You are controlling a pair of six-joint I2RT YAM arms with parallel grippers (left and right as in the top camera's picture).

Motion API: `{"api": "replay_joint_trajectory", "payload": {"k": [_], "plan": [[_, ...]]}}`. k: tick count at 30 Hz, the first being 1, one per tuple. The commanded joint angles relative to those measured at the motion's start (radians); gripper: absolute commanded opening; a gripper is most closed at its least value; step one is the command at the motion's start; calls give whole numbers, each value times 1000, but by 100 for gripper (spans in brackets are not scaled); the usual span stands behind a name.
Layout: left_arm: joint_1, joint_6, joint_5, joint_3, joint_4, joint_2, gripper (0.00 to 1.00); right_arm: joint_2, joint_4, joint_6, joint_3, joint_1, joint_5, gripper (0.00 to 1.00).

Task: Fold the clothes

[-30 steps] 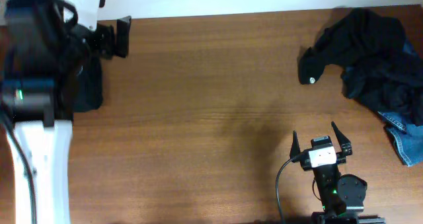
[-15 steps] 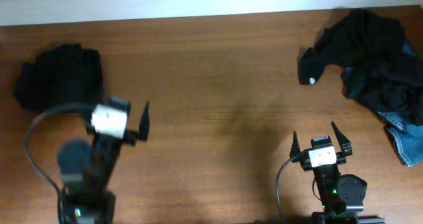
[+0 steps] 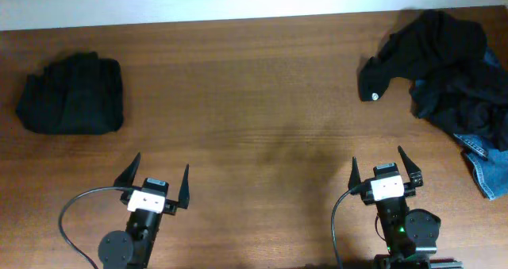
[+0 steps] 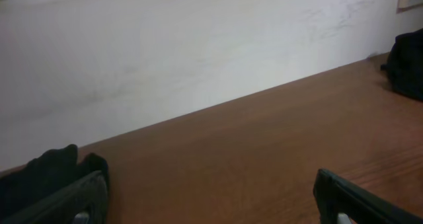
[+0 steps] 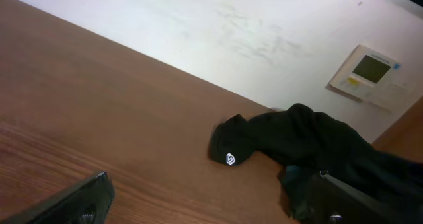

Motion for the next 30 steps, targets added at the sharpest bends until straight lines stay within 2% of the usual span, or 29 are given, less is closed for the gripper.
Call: {"api": "replay_joint_trajectory", "payload": {"k": [1, 8, 16, 30], "plan": [[-4, -17, 3, -32, 4, -48, 99, -4, -6, 15, -5, 8, 12, 99], [-3, -16, -63, -46, -86, -138, 99, -4, -6, 15, -5, 8, 12, 99], [-2, -16, -167, -47, -158, -137, 99, -4, -6, 15, -5, 8, 12, 99], [-2, -17, -171, -47, -179, -136, 99, -4, -6, 15, -5, 8, 12, 99]]}}
